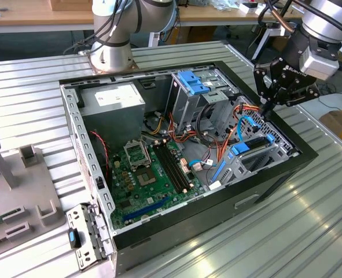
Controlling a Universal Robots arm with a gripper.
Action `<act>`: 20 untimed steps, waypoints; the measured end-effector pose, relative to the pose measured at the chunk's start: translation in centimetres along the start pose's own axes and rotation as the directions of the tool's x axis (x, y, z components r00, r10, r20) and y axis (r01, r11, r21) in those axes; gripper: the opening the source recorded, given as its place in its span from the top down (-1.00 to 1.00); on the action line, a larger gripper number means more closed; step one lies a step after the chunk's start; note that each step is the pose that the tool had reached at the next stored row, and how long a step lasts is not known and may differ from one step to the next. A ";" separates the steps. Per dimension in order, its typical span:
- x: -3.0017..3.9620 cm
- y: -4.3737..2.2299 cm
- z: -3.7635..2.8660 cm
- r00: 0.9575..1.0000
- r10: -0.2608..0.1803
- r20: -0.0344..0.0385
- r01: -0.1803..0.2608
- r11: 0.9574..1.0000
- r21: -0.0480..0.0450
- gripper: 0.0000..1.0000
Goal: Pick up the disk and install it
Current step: 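Insert the first disk wire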
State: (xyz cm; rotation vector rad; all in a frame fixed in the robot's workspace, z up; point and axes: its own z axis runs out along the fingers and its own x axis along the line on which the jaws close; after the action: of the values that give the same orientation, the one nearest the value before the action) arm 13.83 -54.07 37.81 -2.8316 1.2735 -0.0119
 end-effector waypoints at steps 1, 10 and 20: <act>0.00 0.00 0.00 1.000 0.000 0.000 0.000 1.000 0.000 0.67; 0.00 0.00 0.08 0.983 0.182 -0.007 -0.182 0.983 0.002 0.67; 0.00 0.01 0.13 0.958 0.285 -0.010 -0.285 0.958 0.004 0.67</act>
State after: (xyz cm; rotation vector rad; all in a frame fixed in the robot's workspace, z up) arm 13.83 -54.07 37.68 -2.6194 1.6696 -0.0201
